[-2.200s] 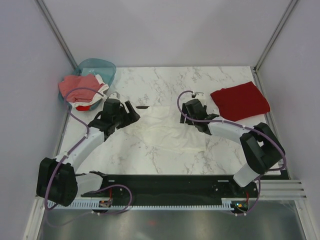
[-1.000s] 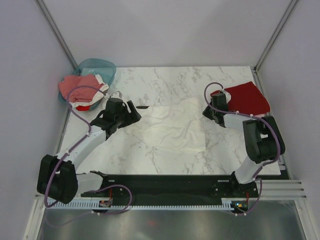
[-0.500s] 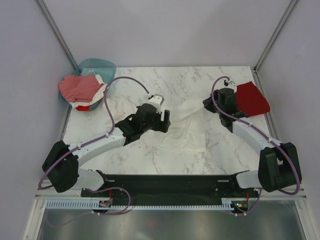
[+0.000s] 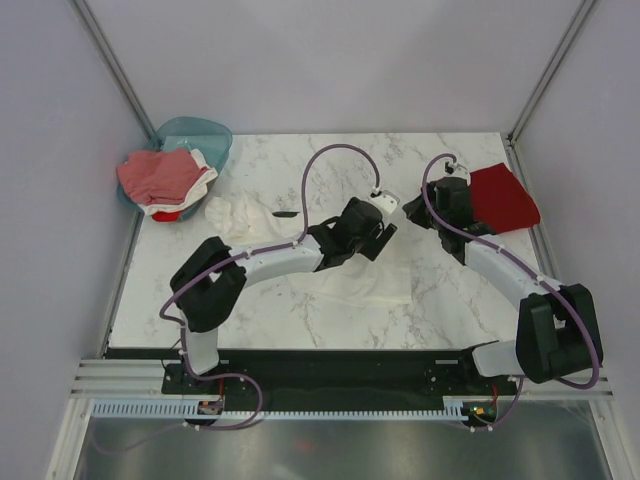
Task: Fold and stack the t-shirts
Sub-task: Flatten the tshirt out
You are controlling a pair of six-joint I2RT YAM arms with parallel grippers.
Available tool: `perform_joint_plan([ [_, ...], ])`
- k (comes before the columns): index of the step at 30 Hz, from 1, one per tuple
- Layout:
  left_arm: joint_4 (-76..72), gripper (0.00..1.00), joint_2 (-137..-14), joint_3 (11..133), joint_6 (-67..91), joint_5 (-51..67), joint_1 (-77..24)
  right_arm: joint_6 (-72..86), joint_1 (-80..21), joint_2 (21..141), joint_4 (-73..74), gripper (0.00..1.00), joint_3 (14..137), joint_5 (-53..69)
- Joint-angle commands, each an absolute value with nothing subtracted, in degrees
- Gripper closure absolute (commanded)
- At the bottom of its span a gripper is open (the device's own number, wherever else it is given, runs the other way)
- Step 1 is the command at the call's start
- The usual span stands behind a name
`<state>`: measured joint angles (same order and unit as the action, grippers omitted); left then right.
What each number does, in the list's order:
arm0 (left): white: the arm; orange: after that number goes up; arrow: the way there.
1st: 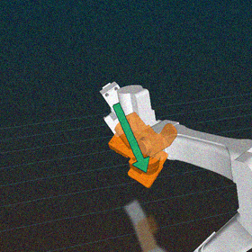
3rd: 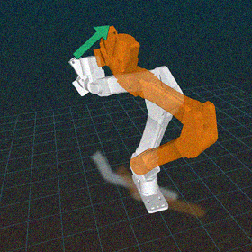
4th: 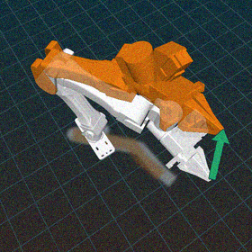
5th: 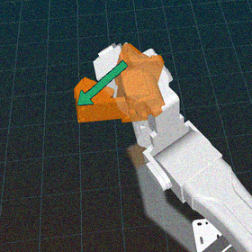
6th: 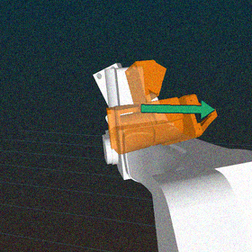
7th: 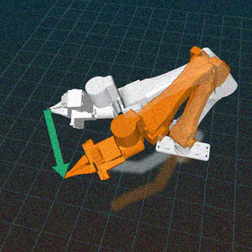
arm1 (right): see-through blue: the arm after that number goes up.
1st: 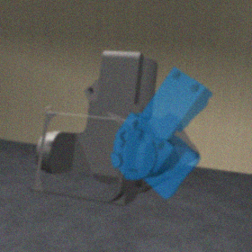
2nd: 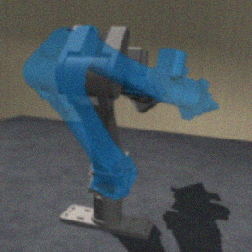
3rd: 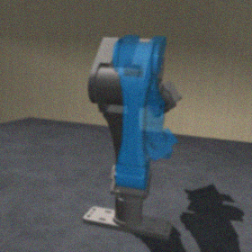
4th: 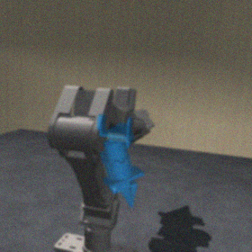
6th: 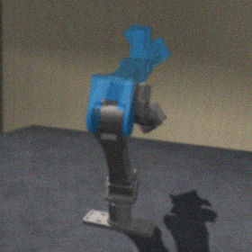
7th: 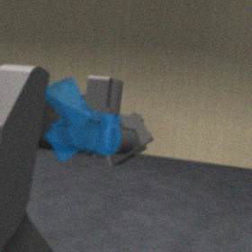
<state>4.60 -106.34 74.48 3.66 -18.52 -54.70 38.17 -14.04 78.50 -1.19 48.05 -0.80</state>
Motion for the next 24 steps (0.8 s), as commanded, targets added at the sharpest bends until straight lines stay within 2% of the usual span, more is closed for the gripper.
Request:
perform_joint_plan([
  [1,5.18,0.17,-109.15,80.05,-2.11,-23.55,-54.75,38.41,-13.89,76.82,-0.88,1.0,49.66,-0.7],
  [2,5.97,0.2,-110.9,80.94,-1.94,-25.47,-54.67,38.5,-13.89,76.47,-0.88,1.0,49.57,-1.05],
  [3,6.5,0.29,-111.87,81.82,-1.76,-26.1,-54.67,38.58,-13.71,76.2,-0.79,1.0,49.48,-1.05],
  [4,7.81,0.32,-112.84,83.22,-1.76,-27.58,-54.58,38.67,-13.54,75.42,-0.53,1.0,49.22,-1.23],
  [6,8.96,0.37,-115.12,84.46,-0.88,-29.7,-54.32,39.37,-12.75,74.62,-0.53,1.0,48.96,-1.06],
  [11,11.69,0.4,-118.03,86.22,2.37,-29.36,-51.68,40.17,-11.43,71.55,-0.53,1.0,47.81,-0.17],
  [13,12.74,0.46,-118.83,87.27,3.51,-30.14,-50.37,40.17,-11.08,70.49,-0.53,1.0,47.37,-0.09],
  [14,14.66,0.53,-118.92,87.62,5.43,-30.32,-49.75,40.25,-10.73,70.05,-0.44,1.0,47.2,-0.09],
  [17,16.95,0.6,-116.9,86.84,9.91,-30.5,-46.85,40.87,-9.49,69.7,-0.53,1.0,46.41,-0.09],
  [24,17.84,0.68,-106.88,78.24,17.4,-28.66,-37.81,42.45,-6.95,68.82,-1.93,1.0,44.3,3.33],
])
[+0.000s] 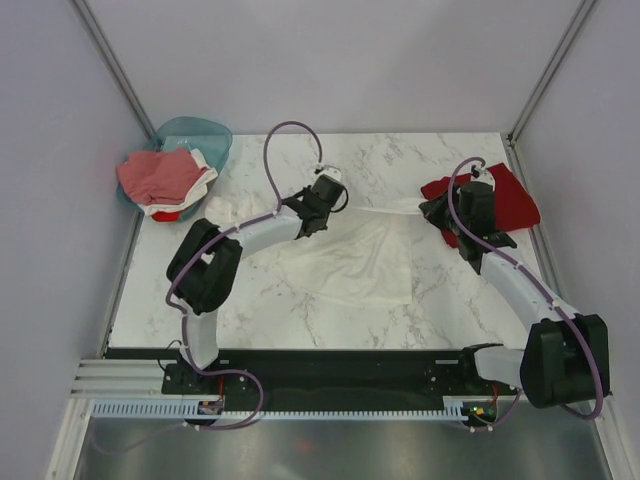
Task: Fold and stack the t-shirts
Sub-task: Flatten the tshirt out
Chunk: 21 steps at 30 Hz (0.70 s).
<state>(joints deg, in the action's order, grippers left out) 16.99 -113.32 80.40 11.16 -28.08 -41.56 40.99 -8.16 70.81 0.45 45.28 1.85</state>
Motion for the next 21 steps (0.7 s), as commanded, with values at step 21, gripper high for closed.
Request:
perform_joint_plan([
  [21,20.39,0.87,-102.75,72.95,26.46,-23.73,-22.76,44.56,1.39,64.33,-2.99,1.0,40.26,8.79],
])
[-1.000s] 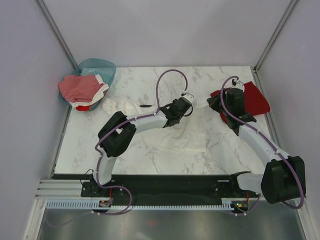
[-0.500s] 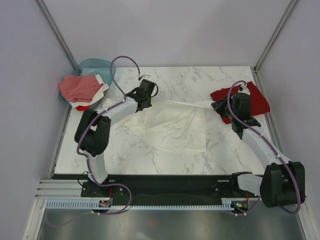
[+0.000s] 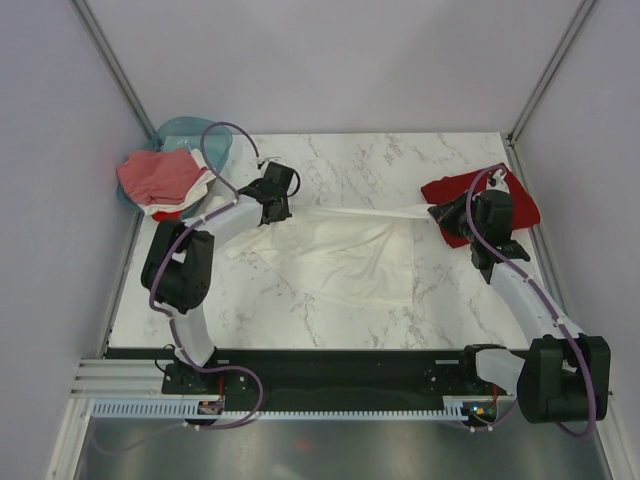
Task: Fold and stack the t-shirts
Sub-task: Flatten the tshirt out
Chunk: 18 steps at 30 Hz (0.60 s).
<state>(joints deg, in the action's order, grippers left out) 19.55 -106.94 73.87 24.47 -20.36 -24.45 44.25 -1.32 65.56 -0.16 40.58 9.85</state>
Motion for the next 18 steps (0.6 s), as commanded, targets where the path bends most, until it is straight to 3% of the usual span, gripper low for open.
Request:
perform_joint_plan([
  [1,20.56,0.98,-102.31,72.78,26.54,-23.73,-22.76,44.65,1.84,64.34,-3.16,1.0,40.17,9.22],
  [5,20.74,0.98,-97.13,70.93,26.37,-24.43,-23.2,44.91,2.11,65.3,-3.87,1.0,39.99,10.02],
  [13,27.05,0.98,-82.1,69.09,25.04,-42.17,-31.37,42.98,2.11,64.69,-3.61,1.0,41.13,11.6],
  [18,33.91,0.98,-70.26,68.2,28.46,-46.57,-32.95,41.31,2.11,58.9,1.03,1.0,45.69,11.25],
])
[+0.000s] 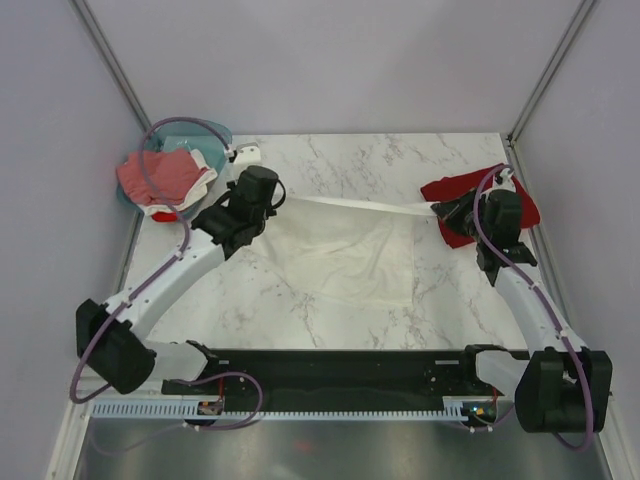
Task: Fold and stack the t-shirts
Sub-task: Flatten the tshirt out
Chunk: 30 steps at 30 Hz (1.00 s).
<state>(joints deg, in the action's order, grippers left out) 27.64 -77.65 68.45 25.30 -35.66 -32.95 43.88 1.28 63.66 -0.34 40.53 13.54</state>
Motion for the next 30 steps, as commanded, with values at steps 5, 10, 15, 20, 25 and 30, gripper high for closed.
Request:
perform_joint_plan([
  [5,40.15,0.98,-59.43,73.89,30.23,-35.46,-34.98,37.53,2.11,49.86,11.22,1.0,55.17,9.22],
  [10,52.54,0.98,-53.36,87.86,29.62,-27.0,-35.42,38.14,2.11,42.46,17.13,1.0,63.44,12.57],
  [15,69.56,0.98,-51.77,107.46,28.48,-20.05,-35.42,38.05,2.11,35.87,21.62,1.0,72.5,12.92],
  [20,74.88,0.98,-51.76,115.92,28.39,-16.79,-35.24,38.41,2.11,32.87,23.81,1.0,76.54,10.73],
  [25,74.98,0.98,-56.24,117.07,27.07,-18.54,-35.25,37.18,2.02,36.9,25.48,1.0,78.13,9.23],
  [30,71.02,0.98,-68.09,119.26,22.78,-26.53,-35.16,36.12,2.11,44.37,25.76,1.0,73.75,4.14],
])
